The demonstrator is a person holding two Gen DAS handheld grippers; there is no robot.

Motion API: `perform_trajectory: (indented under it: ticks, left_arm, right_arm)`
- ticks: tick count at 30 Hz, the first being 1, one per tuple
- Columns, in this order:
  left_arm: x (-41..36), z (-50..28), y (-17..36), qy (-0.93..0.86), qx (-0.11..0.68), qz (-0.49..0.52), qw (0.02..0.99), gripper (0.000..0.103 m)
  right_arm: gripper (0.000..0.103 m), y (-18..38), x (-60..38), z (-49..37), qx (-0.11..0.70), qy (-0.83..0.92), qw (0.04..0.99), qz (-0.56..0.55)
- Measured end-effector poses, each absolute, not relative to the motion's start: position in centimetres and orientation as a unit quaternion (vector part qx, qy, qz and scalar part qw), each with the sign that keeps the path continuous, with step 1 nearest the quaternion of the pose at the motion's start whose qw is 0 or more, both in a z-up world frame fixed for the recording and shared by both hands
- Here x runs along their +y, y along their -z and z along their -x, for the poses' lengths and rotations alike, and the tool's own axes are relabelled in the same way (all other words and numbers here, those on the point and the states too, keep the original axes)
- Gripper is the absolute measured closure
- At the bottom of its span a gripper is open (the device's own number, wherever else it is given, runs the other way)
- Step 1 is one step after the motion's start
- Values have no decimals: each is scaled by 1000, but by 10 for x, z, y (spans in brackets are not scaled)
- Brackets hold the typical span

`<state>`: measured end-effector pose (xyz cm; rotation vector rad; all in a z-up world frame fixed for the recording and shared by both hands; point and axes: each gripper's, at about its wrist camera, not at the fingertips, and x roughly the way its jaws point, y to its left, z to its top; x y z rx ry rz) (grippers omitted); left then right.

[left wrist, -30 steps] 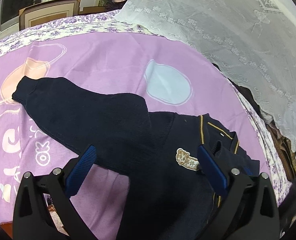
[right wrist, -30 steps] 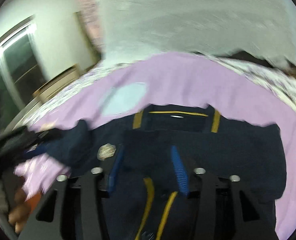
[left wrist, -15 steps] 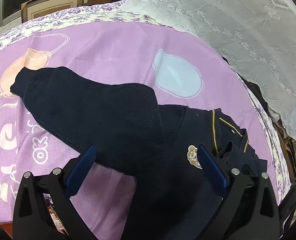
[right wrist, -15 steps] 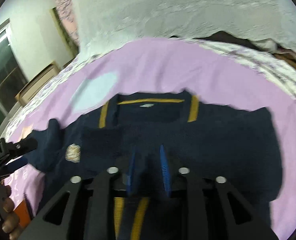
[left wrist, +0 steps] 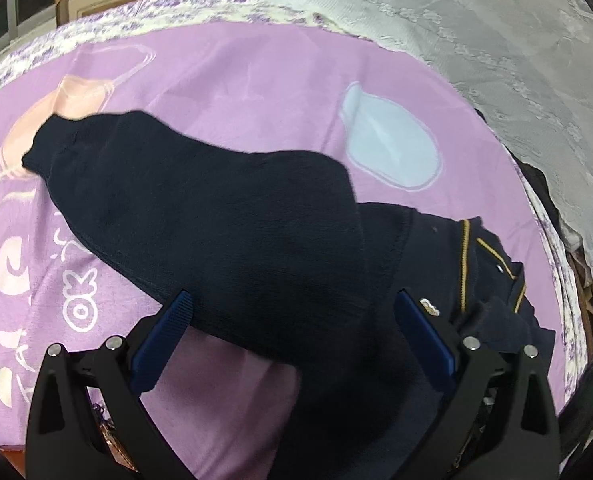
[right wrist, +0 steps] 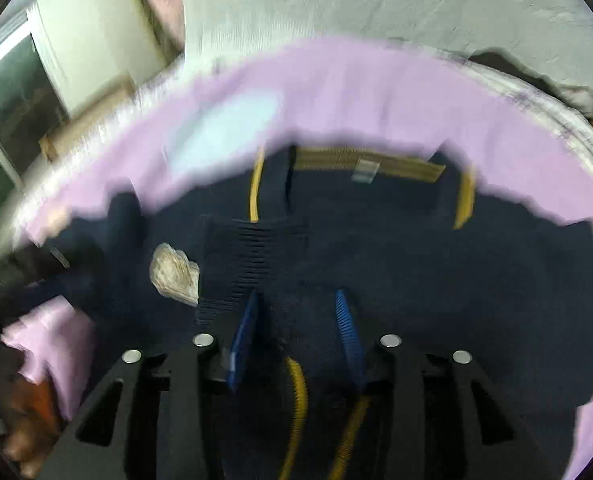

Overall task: Fold small clothes
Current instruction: 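Lower the sleeve onto the cardigan body and open the right tool, then grasp the cuff of the other sleeve with the left tool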

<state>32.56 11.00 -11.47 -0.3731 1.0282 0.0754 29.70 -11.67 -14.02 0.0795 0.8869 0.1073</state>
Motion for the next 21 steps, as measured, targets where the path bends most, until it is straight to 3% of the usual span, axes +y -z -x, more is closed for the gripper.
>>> perform_trajectory:
  ticks: [12,18,21]
  left_arm:
    - [186,-323,114,-62,464,283,837,4]
    - [226,-316,122,-72,488,309,813,4]
    - [247,-316,120,-62,502,297,810,4]
  right_arm:
    - [50,110,-245,-179,302,47,951,-54]
    - [51,158,-348,-177,339,26,888,-308]
    - [53,167,-361,-181,334,8,873,-356]
